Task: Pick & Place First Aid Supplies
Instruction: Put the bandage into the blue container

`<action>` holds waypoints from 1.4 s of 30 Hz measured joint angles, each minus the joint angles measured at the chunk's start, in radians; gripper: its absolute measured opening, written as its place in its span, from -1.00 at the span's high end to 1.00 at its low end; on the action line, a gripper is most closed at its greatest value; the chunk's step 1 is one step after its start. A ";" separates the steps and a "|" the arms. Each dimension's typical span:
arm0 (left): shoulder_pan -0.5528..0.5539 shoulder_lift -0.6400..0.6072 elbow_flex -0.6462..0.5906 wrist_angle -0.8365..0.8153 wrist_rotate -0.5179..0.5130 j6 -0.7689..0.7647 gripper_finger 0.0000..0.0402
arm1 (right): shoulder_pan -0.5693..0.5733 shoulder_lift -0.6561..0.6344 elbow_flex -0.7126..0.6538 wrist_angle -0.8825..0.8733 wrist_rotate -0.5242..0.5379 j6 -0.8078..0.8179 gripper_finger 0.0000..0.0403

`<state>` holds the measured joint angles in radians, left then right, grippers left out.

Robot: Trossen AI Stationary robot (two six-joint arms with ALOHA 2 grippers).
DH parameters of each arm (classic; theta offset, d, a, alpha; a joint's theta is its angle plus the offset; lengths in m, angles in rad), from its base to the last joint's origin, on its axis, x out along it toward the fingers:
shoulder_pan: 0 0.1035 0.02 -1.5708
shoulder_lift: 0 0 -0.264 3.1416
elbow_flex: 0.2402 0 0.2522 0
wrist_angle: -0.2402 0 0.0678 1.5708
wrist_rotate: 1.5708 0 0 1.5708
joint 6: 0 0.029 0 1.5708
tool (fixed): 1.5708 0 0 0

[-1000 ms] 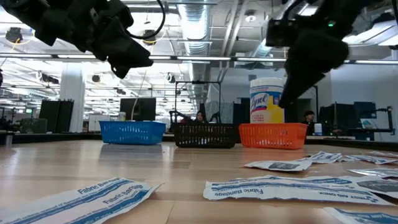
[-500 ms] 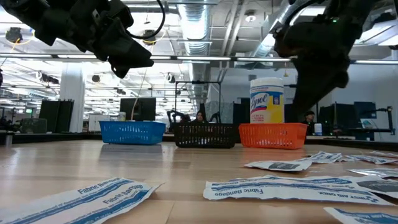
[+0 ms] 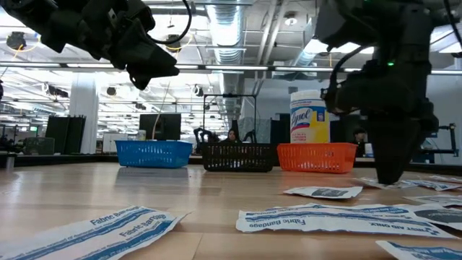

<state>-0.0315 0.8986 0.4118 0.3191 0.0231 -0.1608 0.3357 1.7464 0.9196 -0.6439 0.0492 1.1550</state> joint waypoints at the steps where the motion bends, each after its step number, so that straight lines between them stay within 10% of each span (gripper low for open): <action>1: 0.000 0.000 0.000 0.003 0.000 0.000 0.39 | -0.004 0.002 0.006 -0.005 -0.004 -0.004 0.62; 26: 0.000 0.000 0.000 0.020 0.000 -0.001 0.39 | -0.020 -0.006 0.059 0.056 0.042 -0.413 0.98; 42: -0.025 0.003 0.000 0.042 0.000 -0.095 0.39 | -0.032 -0.001 0.176 0.384 0.423 -0.974 1.00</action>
<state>-0.0567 0.9016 0.4118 0.3615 0.0227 -0.2558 0.3035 1.7456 1.0958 -0.2595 0.4721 0.1806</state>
